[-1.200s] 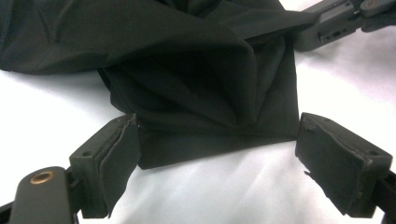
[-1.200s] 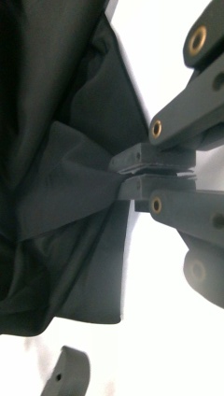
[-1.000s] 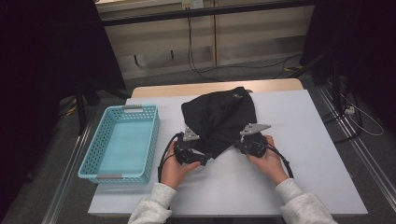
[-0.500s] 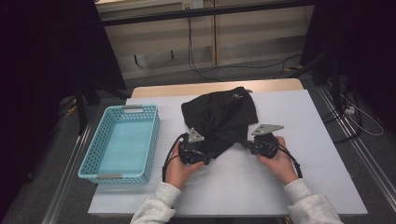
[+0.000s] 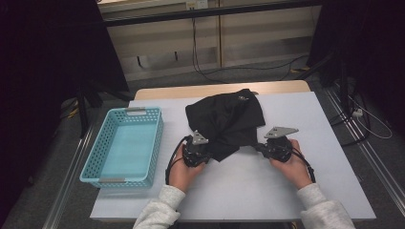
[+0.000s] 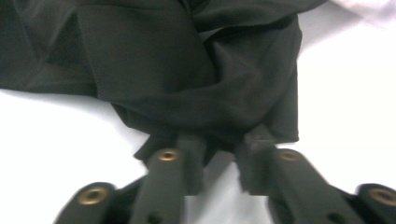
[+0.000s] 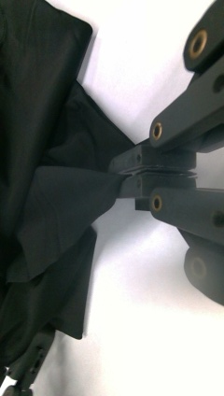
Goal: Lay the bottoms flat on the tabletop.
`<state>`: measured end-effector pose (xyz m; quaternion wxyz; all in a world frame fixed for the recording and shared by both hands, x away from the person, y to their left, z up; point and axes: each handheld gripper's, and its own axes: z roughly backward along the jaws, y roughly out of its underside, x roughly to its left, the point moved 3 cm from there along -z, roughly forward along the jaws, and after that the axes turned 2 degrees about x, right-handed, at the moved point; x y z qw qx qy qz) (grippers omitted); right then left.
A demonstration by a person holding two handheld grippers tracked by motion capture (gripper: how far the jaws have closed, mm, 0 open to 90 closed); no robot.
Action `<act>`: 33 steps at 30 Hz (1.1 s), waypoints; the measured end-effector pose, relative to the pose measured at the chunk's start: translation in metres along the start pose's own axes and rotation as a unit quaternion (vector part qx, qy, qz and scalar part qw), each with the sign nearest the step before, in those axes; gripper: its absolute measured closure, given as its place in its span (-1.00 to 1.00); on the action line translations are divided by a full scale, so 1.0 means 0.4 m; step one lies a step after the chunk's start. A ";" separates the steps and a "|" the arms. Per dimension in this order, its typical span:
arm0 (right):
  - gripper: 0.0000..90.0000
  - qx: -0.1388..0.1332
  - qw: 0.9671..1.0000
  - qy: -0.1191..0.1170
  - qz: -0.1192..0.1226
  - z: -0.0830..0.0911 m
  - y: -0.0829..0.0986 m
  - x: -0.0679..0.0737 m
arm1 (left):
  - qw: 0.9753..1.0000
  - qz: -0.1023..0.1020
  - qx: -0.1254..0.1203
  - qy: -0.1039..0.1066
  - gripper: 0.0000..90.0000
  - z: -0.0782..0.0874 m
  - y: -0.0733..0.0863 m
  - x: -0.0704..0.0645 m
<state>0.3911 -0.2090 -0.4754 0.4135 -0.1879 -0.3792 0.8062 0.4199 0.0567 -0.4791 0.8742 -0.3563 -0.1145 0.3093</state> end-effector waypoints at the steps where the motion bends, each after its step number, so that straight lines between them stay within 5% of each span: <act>1: 0.97 0.000 1.000 0.001 0.000 0.002 0.001 -0.001 | 1.000 0.003 0.004 0.005 0.78 0.003 0.001 0.000; 5: 0.97 0.004 1.000 0.004 0.000 0.009 0.010 -0.008 | 0.999 0.028 0.006 0.016 0.86 0.019 0.002 0.009; 17: 0.97 0.007 1.000 0.018 0.003 0.050 0.040 -0.036 | 0.997 0.073 -0.023 0.003 0.88 0.097 -0.002 0.064; 33: 0.97 0.018 1.000 0.022 0.012 0.101 0.091 -0.045 | 0.997 0.080 -0.018 -0.002 0.88 0.101 0.005 0.065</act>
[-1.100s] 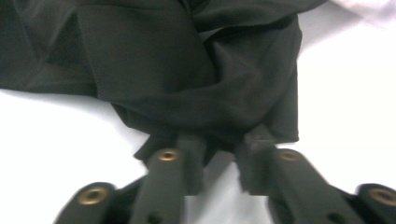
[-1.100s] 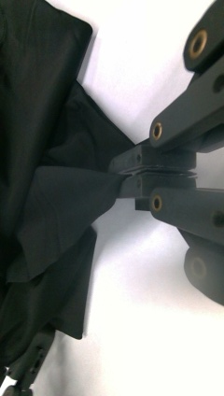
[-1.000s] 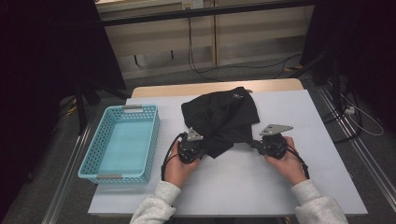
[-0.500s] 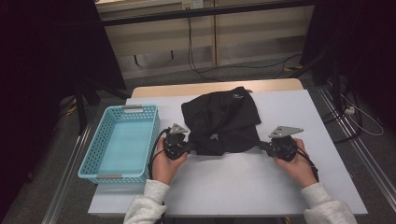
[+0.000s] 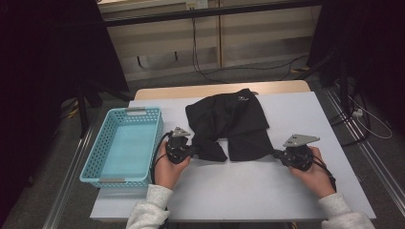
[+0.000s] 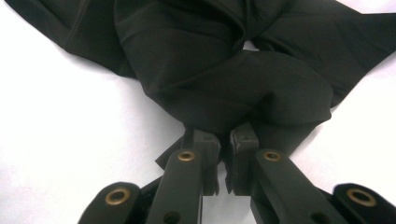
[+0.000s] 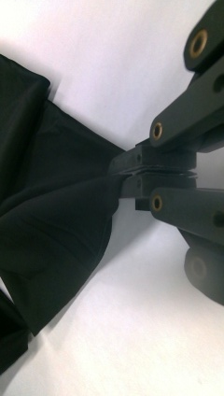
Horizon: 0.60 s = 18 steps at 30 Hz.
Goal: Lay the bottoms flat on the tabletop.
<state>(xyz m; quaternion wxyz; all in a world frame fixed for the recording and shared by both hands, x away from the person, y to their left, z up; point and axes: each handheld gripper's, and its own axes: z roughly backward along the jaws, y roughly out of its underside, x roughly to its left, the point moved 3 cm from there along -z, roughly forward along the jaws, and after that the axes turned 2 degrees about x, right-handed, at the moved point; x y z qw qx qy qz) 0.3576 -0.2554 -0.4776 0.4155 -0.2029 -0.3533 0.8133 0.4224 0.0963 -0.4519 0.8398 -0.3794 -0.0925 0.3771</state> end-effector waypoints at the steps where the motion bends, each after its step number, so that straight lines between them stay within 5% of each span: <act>1: 0.97 0.001 1.000 -0.001 0.000 0.004 0.002 0.001 | 1.000 -0.001 0.000 -0.001 0.88 0.004 -0.001 0.003; 18: 0.96 0.002 1.000 -0.003 0.002 0.075 0.053 0.012 | 1.000 0.009 -0.009 0.002 0.89 0.021 -0.005 0.003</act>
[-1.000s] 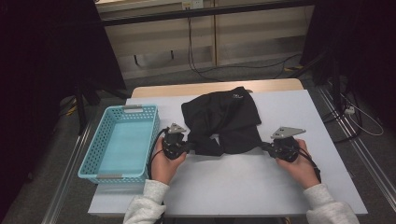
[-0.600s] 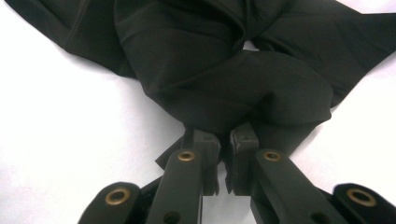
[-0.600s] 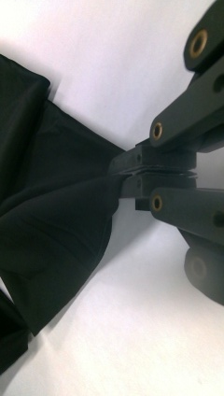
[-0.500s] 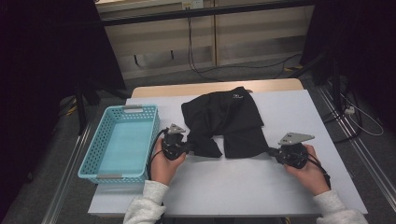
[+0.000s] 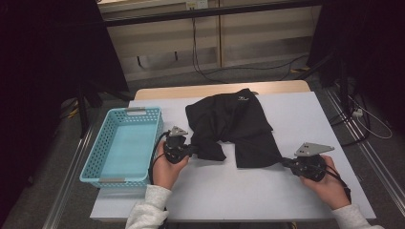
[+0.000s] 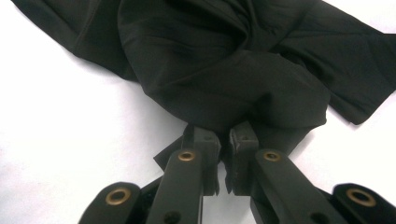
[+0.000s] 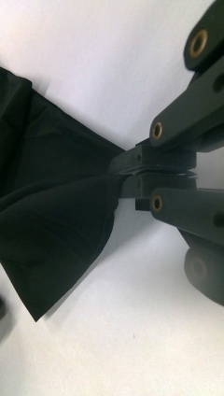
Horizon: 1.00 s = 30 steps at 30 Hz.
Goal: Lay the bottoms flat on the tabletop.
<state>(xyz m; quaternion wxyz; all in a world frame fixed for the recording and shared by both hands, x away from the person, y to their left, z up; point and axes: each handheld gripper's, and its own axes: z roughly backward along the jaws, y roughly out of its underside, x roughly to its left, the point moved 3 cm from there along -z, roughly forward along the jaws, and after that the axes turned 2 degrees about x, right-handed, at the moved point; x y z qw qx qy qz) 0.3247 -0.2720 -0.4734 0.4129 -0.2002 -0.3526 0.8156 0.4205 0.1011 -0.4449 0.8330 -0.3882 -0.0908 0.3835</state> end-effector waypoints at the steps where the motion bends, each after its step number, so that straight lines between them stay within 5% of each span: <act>1: 0.96 0.001 1.000 0.000 0.001 0.000 0.000 0.000 | 1.000 0.000 -0.001 -0.001 0.89 0.000 0.000 0.000; 8: 0.95 -0.012 1.000 -0.004 -0.007 0.013 -0.005 -0.014 | 1.000 0.006 -0.007 -0.002 0.89 0.011 -0.002 0.013; 15: 0.95 0.007 1.000 -0.015 -0.001 -0.008 0.005 -0.008 | 1.000 0.001 -0.004 0.001 0.89 0.008 -0.003 0.004; 24: 0.96 -0.033 0.999 -0.024 -0.014 0.036 -0.022 -0.015 | 1.000 0.001 -0.025 -0.004 0.90 0.043 -0.021 0.006; 30: 0.94 -0.027 0.999 -0.022 -0.026 0.043 -0.004 -0.040 | 1.000 0.004 -0.024 -0.005 0.90 0.037 -0.016 0.011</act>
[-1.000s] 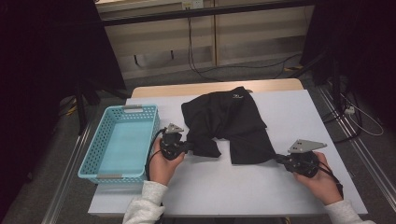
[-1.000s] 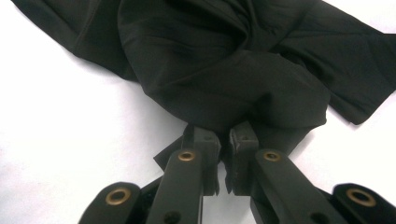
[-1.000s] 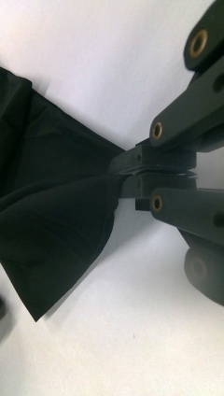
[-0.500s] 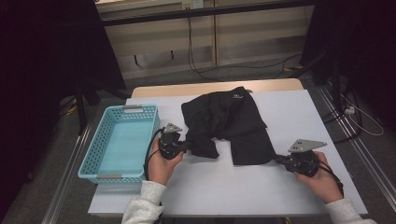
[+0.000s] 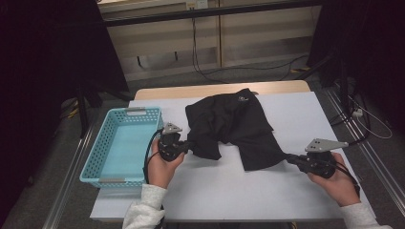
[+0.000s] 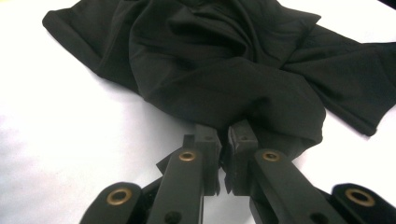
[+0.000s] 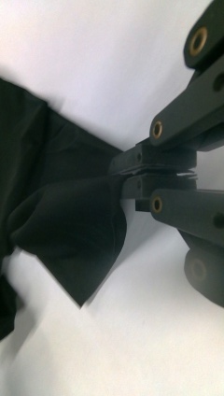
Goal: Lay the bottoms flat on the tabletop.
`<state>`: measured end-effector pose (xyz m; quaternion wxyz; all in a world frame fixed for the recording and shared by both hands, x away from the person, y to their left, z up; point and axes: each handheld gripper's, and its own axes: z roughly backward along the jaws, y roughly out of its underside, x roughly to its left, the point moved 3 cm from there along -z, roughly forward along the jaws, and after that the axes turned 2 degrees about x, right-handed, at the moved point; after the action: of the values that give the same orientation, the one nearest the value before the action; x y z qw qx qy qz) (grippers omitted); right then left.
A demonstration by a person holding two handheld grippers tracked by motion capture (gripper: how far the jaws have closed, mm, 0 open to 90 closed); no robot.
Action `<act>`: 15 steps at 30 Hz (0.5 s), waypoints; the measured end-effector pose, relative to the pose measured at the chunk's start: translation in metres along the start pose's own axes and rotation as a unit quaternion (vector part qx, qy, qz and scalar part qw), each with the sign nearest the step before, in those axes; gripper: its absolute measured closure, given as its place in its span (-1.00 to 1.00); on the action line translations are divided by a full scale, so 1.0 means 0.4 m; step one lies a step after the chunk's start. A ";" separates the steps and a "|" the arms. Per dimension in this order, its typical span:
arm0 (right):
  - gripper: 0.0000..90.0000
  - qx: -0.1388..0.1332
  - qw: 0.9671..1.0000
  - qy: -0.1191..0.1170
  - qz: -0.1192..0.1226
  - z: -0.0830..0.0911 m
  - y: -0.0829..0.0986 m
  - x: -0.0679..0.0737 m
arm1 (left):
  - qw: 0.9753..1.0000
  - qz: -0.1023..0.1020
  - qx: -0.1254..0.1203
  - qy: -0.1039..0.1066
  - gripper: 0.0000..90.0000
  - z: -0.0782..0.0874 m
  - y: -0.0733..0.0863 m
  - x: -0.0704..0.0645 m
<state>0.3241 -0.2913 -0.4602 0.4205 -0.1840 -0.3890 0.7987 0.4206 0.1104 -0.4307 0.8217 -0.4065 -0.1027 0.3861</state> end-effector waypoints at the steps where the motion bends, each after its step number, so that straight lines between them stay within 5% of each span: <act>1: 0.91 0.005 1.000 -0.006 -0.001 -0.004 0.006 -0.001 | 1.000 0.001 0.004 0.002 0.90 -0.004 0.002 -0.001; 5: 0.42 0.029 1.000 -0.004 0.009 -0.023 0.014 0.008 | 1.000 -0.001 0.009 0.003 0.89 -0.014 0.006 -0.005; 12: 0.10 -0.013 1.000 -0.006 0.021 -0.014 -0.026 0.036 | 1.000 -0.005 0.012 0.000 0.89 -0.022 0.010 -0.004; 15: 0.06 -0.003 0.999 -0.002 0.038 -0.023 -0.038 0.058 | 1.000 -0.008 0.014 -0.002 0.86 -0.029 0.014 -0.008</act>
<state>0.3247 -0.2628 -0.4535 0.3889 -0.1984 -0.3846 0.8133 0.4211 0.1035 -0.4419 0.8305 -0.3931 -0.1020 0.3814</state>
